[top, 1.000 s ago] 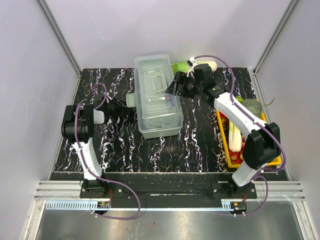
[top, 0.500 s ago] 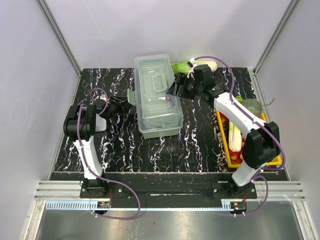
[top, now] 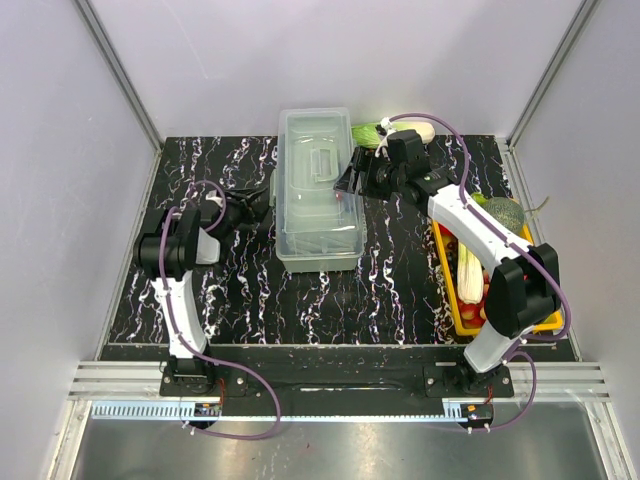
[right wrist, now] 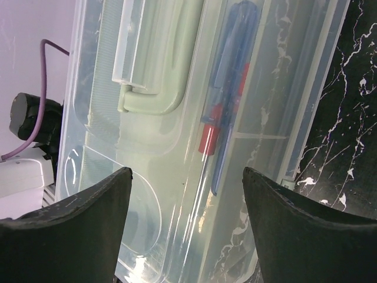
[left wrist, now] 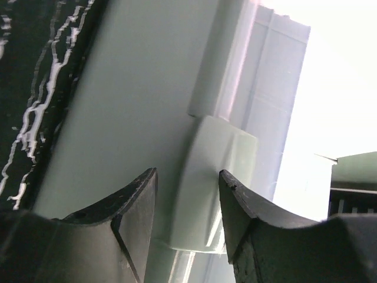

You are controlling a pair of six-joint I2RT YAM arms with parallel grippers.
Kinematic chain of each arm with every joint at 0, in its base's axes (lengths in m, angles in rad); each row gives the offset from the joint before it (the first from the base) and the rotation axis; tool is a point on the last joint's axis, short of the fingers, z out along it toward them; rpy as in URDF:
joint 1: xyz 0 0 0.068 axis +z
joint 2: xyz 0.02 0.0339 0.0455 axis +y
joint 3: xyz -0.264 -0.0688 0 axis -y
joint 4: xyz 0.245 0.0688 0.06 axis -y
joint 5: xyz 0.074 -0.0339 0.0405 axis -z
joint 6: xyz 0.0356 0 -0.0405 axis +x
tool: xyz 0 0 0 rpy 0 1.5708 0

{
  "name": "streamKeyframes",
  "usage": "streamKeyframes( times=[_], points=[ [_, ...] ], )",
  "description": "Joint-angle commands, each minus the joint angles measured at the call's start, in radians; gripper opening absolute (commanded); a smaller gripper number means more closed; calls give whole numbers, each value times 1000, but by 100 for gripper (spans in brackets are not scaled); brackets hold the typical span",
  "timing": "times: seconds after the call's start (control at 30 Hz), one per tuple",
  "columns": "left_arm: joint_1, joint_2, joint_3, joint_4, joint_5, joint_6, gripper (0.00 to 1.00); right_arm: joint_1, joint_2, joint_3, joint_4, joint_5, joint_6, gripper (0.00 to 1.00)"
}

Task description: Pack the tool kit

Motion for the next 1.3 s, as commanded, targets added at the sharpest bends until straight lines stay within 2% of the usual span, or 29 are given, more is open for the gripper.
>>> streamKeyframes(
  times=[0.0, 0.2, 0.37, 0.5, 0.83, 1.1, 1.27],
  points=[
    [-25, -103, 15, 56, 58, 118, 49, -3, 12, 32, -5, 6, -24, 80],
    [-39, -201, 57, -249, 66, 392, 49, -3, 26, 29, -12, 1, -22, 80],
    [-54, -269, 136, -659, -3, 624, 52, -3, 29, 31, -17, 6, -26, 80],
    [-68, -269, 212, -938, -69, 744, 55, -3, 29, 26, -19, 14, -29, 80],
    [-91, -266, 302, -1182, -172, 876, 56, -3, 28, 28, -31, 37, -32, 79],
    [-91, -295, 512, -1474, -374, 1069, 56, -3, 20, 81, -97, 93, -45, 79],
    [-91, -246, 649, -1627, -485, 1161, 56, -5, 6, 127, -143, 159, -61, 78]
  ],
)
